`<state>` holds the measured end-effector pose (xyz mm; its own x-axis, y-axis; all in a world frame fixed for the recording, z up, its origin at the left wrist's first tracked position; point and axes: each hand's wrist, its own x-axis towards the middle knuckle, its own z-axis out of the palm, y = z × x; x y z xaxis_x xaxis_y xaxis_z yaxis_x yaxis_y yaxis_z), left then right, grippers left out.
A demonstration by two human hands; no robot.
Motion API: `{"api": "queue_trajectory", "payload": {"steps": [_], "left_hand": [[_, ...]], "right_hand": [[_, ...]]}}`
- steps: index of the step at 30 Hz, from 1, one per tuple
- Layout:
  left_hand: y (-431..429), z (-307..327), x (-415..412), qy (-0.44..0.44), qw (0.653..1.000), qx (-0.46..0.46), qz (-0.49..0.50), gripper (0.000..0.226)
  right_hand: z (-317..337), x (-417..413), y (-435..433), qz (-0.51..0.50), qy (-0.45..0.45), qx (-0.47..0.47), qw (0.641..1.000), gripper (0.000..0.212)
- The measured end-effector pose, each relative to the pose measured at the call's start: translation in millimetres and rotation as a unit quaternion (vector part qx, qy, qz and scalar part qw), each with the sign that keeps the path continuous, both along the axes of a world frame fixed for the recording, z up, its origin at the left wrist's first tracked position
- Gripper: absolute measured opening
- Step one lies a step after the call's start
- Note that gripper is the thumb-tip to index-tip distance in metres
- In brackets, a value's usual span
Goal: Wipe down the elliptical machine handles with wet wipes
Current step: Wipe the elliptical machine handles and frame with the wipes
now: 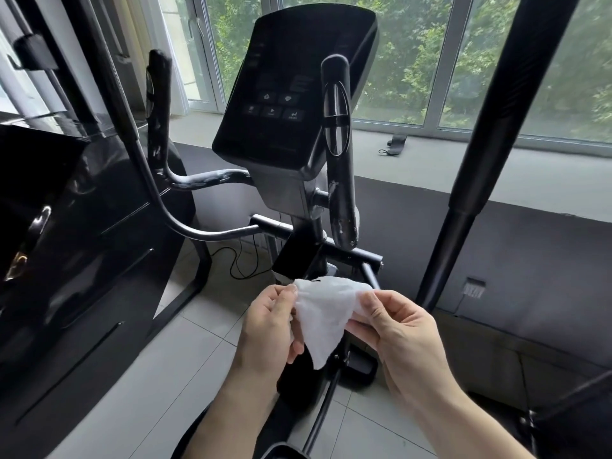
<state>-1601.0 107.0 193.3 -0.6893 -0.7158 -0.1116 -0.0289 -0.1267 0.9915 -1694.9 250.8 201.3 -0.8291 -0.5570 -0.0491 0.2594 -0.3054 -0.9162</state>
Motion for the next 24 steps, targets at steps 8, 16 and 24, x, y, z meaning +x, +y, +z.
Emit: {"api": "queue_trajectory", "payload": {"steps": [8,16,24], "left_hand": [[10.9,2.3,-1.5,-0.034,0.991,-0.011,-0.129,0.048],[-4.4,3.4,8.8,-0.090,0.976,-0.083,-0.179,0.020],[-4.8,18.1,6.0,-0.040,0.978,-0.009,-0.203,0.038]], "right_hand": [[6.8,-1.6,2.1,-0.021,-0.013,-0.042,0.999,0.021],[18.9,-23.6,10.4,-0.165,-0.035,-0.075,0.983,0.016],[19.6,-29.0,10.9,-0.053,-0.022,0.031,0.998,0.013]]}}
